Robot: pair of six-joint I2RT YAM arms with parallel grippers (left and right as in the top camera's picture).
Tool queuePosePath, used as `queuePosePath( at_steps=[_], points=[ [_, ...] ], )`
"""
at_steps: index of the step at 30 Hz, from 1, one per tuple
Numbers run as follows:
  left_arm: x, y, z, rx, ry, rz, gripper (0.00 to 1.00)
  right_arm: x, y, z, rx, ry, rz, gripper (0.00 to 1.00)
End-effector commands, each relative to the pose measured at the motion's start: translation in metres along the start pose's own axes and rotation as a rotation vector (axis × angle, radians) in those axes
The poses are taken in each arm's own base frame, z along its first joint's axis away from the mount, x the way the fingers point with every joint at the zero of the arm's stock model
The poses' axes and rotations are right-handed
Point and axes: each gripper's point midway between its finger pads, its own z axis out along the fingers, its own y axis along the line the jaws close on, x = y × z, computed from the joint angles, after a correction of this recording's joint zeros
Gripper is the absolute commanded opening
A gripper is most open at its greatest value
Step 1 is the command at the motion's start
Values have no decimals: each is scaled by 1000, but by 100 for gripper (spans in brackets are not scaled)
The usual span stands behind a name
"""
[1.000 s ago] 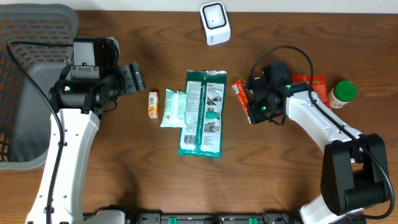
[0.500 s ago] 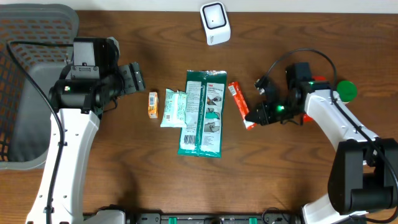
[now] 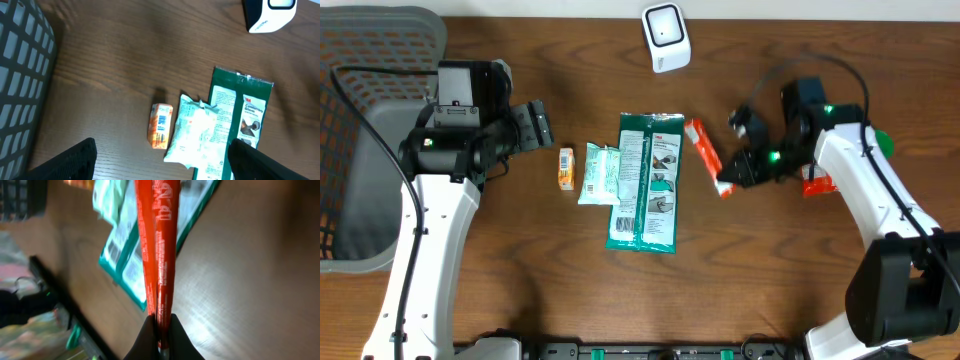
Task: Scan the item barcode
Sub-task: 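Lift the red stick pack and carry it toward the white scanner, then hold the red stick pack under the white scanner with the right gripper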
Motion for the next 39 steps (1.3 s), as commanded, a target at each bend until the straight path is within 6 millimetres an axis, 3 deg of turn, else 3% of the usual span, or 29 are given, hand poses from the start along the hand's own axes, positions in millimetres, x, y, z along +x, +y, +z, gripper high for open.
queuePosePath(
  at_steps=[1,4,10,15,20,26,31,39],
  points=[
    [-1,3,0,-15,-1,11,84,-25,0,-28,209,-38,-16,1],
    [-1,3,0,-15,-1,11,84,-39,8,-50,314,-53,-57,1],
    [-1,3,0,-15,-1,11,85,-83,50,-103,434,-137,-159,1],
    [-1,3,0,-15,-1,11,85,-100,67,-108,437,-119,-247,1],
    [-1,3,0,-15,-1,11,84,-117,54,-106,532,-116,-378,1],
    [-1,3,0,-15,-1,11,84,-142,39,-87,624,-75,-583,1],
    [-1,3,0,-15,-1,11,84,-171,-1,-79,836,-45,-619,1],
    [-1,3,0,-15,-1,11,84,-231,-51,-45,1013,-118,-661,1]
  ],
)
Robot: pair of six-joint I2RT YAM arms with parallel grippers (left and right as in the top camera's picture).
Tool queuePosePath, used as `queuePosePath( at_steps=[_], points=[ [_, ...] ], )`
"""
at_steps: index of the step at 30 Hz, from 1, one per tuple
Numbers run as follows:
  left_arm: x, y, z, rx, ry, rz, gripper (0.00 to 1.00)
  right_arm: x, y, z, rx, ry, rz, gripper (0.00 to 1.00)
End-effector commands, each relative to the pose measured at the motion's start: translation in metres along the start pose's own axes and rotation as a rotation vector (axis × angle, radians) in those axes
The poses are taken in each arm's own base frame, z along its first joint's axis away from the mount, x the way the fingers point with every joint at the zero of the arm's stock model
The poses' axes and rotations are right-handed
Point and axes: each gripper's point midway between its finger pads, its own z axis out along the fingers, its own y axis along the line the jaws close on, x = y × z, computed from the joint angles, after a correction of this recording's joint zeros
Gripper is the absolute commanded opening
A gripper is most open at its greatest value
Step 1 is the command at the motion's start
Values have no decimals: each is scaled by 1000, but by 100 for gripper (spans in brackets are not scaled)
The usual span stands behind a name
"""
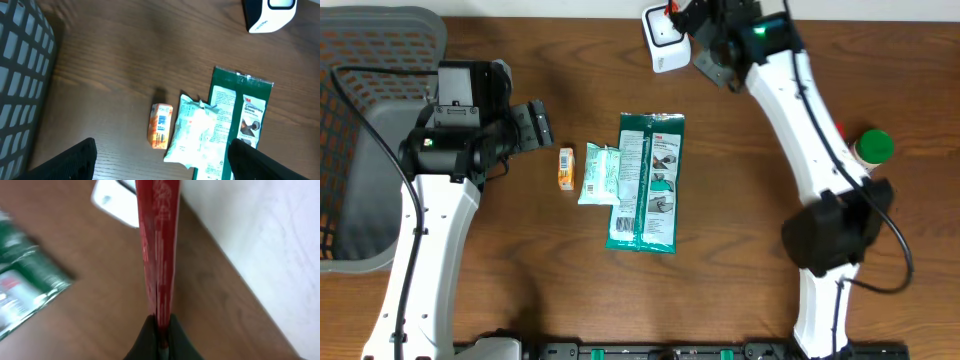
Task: Scan the item barcode
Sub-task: 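Hold the red stick pack under the white scanner with the right gripper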
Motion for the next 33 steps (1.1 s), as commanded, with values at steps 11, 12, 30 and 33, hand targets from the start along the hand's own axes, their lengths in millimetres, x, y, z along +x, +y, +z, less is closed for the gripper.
queuePosePath(
  at_steps=[11,12,30,33],
  points=[
    [-1,3,0,-15,-1,11,84,-23,-18,106,251,-45,-19,1],
    [-1,3,0,-15,-1,11,84,-21,-20,112,276,-36,-20,1],
    [-1,3,0,-15,-1,11,84,-11,3,144,413,129,-298,1],
    [-1,3,0,-15,-1,11,84,-8,0,140,443,162,-301,1]
  ],
)
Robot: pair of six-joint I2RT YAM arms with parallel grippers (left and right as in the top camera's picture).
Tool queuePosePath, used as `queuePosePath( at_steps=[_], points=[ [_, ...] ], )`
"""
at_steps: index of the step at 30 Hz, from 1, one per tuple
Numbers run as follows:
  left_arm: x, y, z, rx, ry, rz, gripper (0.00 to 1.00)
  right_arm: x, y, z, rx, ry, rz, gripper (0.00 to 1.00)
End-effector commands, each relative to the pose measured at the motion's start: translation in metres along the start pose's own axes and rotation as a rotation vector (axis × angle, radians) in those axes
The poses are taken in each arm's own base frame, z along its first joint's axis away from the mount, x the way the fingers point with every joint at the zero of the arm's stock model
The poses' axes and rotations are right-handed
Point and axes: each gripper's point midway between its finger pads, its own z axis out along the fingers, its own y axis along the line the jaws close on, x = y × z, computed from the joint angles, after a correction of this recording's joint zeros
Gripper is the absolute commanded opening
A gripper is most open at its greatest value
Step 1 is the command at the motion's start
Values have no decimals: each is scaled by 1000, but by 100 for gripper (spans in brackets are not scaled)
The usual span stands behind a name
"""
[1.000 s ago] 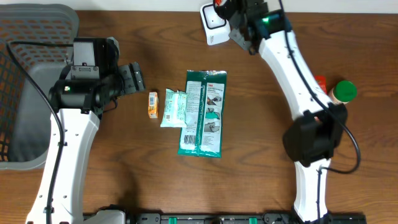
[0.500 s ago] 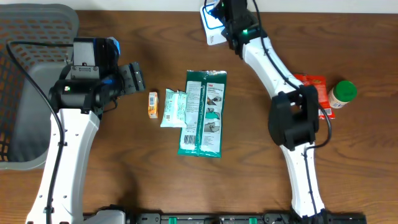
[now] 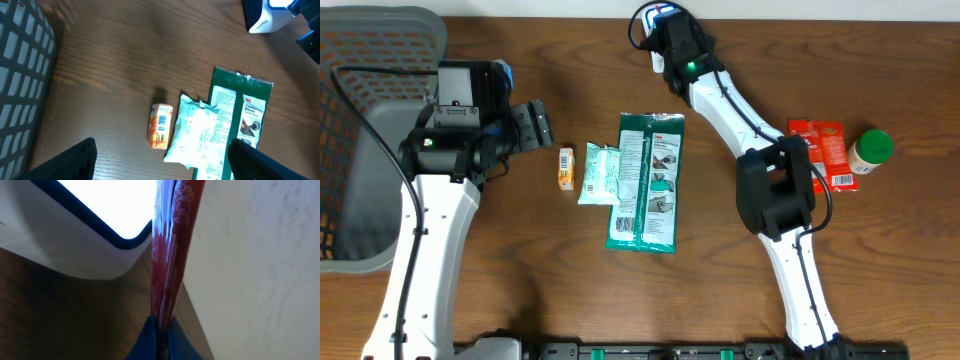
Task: Scan the item barcode
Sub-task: 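Hold the red stick pack under the white scanner with the right gripper, then carry the red stick pack right and lower it beside the red bag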
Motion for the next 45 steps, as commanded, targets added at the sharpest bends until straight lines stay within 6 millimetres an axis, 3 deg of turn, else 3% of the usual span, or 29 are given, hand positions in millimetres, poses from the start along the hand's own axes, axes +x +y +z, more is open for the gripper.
queuePosePath(
  at_steps=[1,16,25,32,39,45],
  points=[
    [-1,3,0,-15,-1,11,84,10,-7,-1,60,79,-42,1],
    [-1,3,0,-15,-1,11,85,-2,14,-19,40,96,-133,1],
    [-1,3,0,-15,-1,11,85,7,13,-22,61,148,-157,1],
    [-1,3,0,-15,-1,11,84,5,12,-23,64,131,1,1],
    [-1,3,0,-15,-1,11,84,-2,-17,-46,76,79,147,1],
    [-1,3,0,-15,-1,11,84,-9,-52,-100,-81,-63,340,1]
  ],
)
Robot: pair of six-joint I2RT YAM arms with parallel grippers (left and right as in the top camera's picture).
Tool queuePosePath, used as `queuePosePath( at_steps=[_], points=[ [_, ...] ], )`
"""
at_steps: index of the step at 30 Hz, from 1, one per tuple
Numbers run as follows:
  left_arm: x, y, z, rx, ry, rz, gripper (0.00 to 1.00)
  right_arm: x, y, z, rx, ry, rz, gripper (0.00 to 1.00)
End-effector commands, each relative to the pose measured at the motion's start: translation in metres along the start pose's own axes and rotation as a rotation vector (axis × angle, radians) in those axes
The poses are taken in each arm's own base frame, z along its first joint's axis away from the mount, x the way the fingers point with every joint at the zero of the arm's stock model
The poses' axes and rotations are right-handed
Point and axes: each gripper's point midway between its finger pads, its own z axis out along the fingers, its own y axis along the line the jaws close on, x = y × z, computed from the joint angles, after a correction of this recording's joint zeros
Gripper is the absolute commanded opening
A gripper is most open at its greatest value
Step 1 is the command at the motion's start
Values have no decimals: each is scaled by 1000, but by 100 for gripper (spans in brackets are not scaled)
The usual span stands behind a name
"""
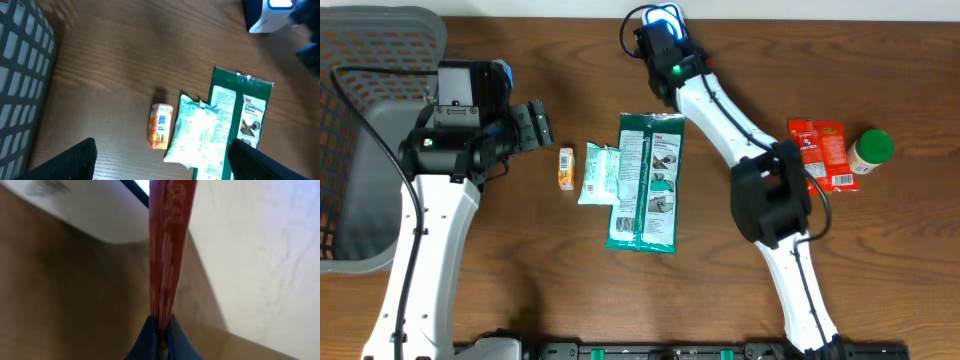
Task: Scan the item barcode
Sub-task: 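Carry the red stick pack right and lower it beside the red bag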
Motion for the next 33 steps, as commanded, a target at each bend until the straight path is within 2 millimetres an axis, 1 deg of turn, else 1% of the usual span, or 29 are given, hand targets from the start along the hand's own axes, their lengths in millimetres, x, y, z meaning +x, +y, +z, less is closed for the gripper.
queuePosePath(
  at_steps=[1,3,5,7,8,11,13,16,19,23,25,27,29,33],
  points=[
    [-1,3,0,-15,-1,11,84,-16,-67,-73,-61,-177,276,1],
    [-1,3,0,-15,-1,11,85,-8,-81,-92,-106,-192,345,1],
    [-1,3,0,-15,-1,11,84,5,-95,-111,-138,-190,415,1],
    [-1,3,0,-15,-1,11,85,25,-110,-133,-174,-174,507,1],
    [-1,3,0,-15,-1,11,84,33,-114,-141,-190,-166,536,1],
    [-1,3,0,-15,-1,11,84,66,-129,-167,-258,-136,614,1],
    [-1,3,0,-15,-1,11,84,90,-129,-183,-357,-114,655,1],
    [-1,3,0,-15,-1,11,85,114,-122,-192,-500,-83,684,1],
    [-1,3,0,-15,-1,11,84,149,-119,-183,-543,26,710,1],
    [-1,3,0,-15,-1,11,84,200,-111,-161,-568,196,731,1],
    [-1,3,0,-15,-1,11,84,221,-105,-148,-579,262,753,1],
    [-1,3,0,-15,-1,11,84,241,-97,-134,-586,326,772,1],
    [-1,3,0,-15,-1,11,84,259,-85,-117,-593,382,790,1],
    [-1,3,0,-15,-1,11,84,289,-60,-85,-587,460,812,2]
  ],
)
